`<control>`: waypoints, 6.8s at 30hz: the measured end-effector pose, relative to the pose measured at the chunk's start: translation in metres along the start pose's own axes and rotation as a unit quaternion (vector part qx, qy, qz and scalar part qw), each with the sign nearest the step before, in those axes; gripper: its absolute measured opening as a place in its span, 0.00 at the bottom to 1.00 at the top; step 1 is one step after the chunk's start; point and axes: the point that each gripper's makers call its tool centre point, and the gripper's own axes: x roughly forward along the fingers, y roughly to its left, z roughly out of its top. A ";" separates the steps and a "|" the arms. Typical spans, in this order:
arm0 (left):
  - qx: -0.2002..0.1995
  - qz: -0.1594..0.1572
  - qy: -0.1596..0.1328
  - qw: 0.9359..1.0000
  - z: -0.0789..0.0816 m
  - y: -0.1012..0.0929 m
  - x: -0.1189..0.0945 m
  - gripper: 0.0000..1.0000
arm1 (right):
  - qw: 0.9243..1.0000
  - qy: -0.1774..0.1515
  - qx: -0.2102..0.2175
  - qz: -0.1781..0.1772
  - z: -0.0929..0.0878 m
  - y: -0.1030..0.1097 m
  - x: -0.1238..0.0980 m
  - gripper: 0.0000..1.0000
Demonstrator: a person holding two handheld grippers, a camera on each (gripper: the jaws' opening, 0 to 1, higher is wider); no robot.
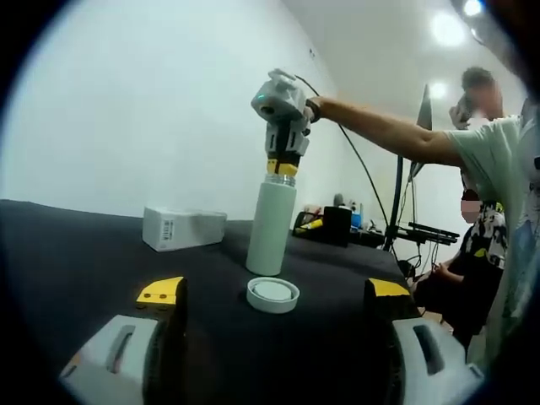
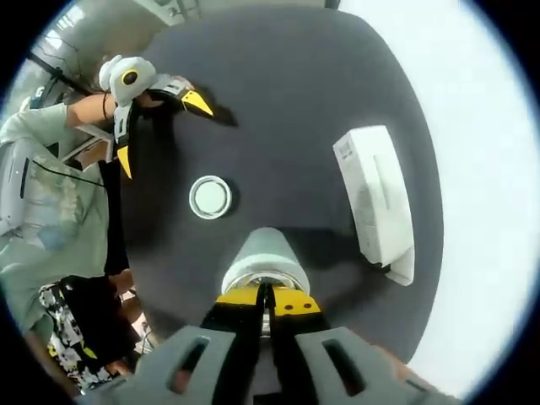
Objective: Assemble the cup parts correctly, then place the assembled cup into the box.
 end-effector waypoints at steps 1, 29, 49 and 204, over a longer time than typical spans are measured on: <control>0.000 0.000 0.000 1.000 0.000 0.000 0.000 0.82 | 1.000 -0.001 0.002 0.000 0.000 0.000 -0.001 0.01; -0.003 0.002 -0.001 1.000 0.001 0.001 0.000 0.82 | 1.000 -0.014 0.011 -0.005 0.000 -0.004 -0.011 0.06; -0.004 0.000 0.001 1.000 0.000 0.003 0.001 0.83 | 0.996 -0.085 0.022 -0.023 0.002 -0.003 -0.049 0.15; -0.159 -0.341 0.165 0.912 0.057 -0.199 0.027 0.38 | 0.789 -0.461 -0.251 -0.319 0.060 0.201 -0.051 0.12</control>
